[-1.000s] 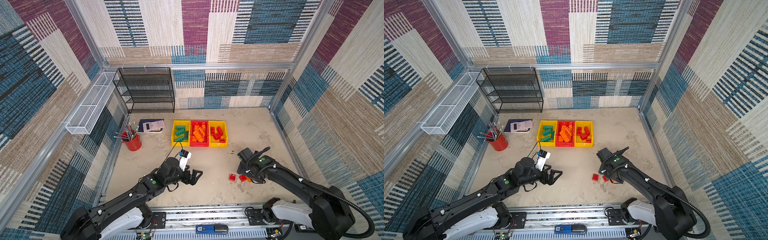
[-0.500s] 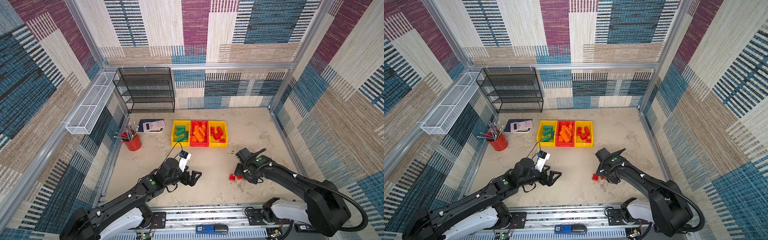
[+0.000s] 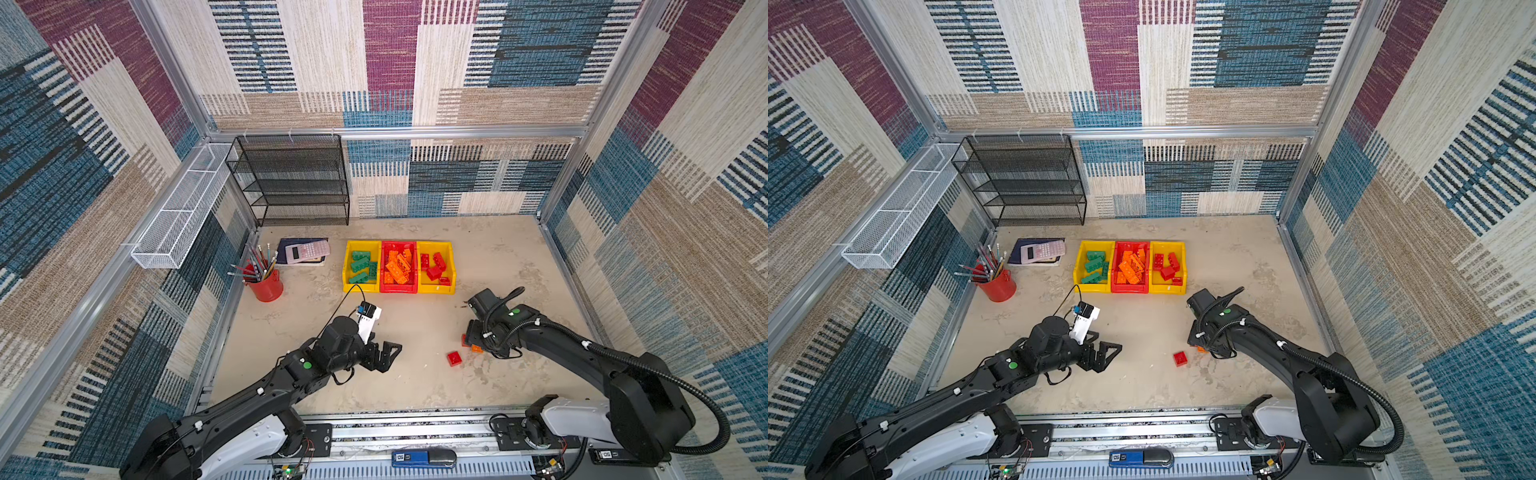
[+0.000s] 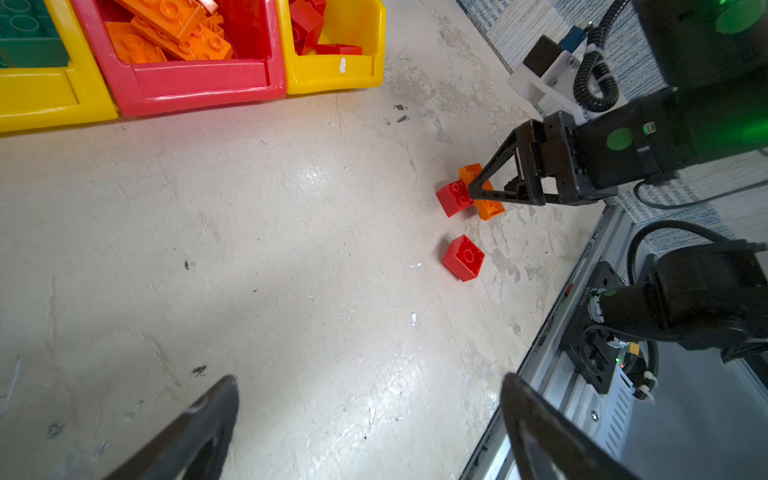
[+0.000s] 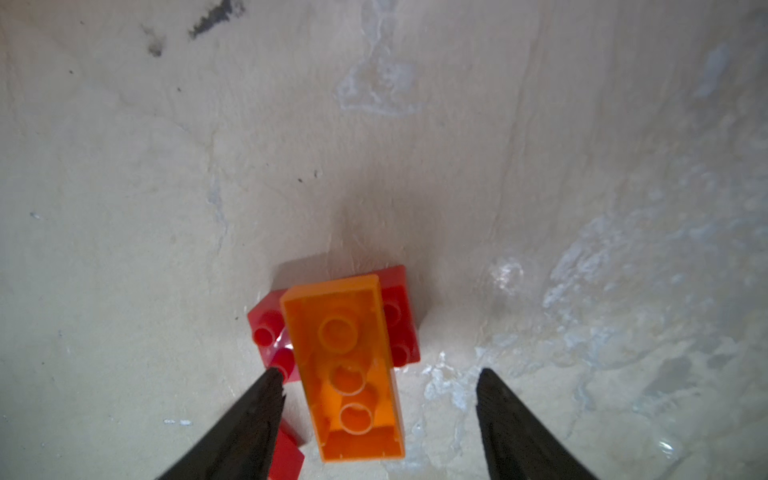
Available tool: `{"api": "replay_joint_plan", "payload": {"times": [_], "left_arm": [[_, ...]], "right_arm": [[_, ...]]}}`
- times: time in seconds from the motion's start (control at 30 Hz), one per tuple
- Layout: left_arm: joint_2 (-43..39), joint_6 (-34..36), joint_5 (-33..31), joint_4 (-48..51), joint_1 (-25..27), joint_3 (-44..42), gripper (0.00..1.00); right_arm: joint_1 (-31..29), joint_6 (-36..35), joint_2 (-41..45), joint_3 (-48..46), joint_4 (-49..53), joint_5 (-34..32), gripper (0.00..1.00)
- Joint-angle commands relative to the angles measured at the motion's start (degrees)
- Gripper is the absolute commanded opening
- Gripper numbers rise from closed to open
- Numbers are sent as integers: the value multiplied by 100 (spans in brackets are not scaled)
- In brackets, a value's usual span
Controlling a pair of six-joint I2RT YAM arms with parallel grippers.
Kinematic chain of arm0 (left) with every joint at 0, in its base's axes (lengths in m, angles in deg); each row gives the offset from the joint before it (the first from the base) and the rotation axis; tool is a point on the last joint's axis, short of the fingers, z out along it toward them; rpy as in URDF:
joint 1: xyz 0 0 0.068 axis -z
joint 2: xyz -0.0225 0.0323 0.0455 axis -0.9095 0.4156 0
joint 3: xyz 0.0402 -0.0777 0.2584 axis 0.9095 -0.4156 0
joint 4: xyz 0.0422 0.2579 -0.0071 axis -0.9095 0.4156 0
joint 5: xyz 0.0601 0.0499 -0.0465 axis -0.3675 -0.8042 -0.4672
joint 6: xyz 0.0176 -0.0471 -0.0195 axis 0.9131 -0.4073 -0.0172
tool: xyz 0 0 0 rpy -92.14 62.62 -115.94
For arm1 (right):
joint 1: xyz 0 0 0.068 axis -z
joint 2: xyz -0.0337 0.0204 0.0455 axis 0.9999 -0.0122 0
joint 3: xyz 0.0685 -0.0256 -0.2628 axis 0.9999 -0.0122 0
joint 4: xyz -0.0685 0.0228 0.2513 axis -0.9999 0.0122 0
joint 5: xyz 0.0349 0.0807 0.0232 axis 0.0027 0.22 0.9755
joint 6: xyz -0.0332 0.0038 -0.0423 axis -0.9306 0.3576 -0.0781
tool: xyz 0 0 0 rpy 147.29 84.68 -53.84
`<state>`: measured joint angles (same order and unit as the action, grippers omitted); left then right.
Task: Sort the legos into containers by color
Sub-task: 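Move the right gripper to the orange brick on the red bricks and grasp it, then carry the orange brick with the right gripper into the red bin and release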
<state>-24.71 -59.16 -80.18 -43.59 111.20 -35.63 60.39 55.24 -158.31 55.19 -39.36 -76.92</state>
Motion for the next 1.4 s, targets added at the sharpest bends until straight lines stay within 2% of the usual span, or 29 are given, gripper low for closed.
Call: {"api": "replay_joint_plan", "payload": {"times": [0.0,0.2,0.47,0.6,0.7,0.87,1.37], "left_arm": [[10,74,-72,57,-5,14,99],[-12,45,-134,126,-10,32,99],[-126,-14,-228,236,-6,-3,99],[-94,-5,-280,266,-5,20,99],[-88,4,-282,284,-5,51,99],[-97,30,-326,375,-6,96,99],[-237,56,-465,482,-6,95,99]], "right_arm": [[0,-257,-9,120,125,-289,76],[-2,-526,-141,104,-263,-38,71],[-10,-645,-242,51,-390,31,55],[-10,-678,-289,-33,-449,60,53],[-10,-678,-299,-96,-519,100,45],[-10,-668,-265,-63,-492,58,37],[-6,-704,-303,254,-426,-73,35]]}}
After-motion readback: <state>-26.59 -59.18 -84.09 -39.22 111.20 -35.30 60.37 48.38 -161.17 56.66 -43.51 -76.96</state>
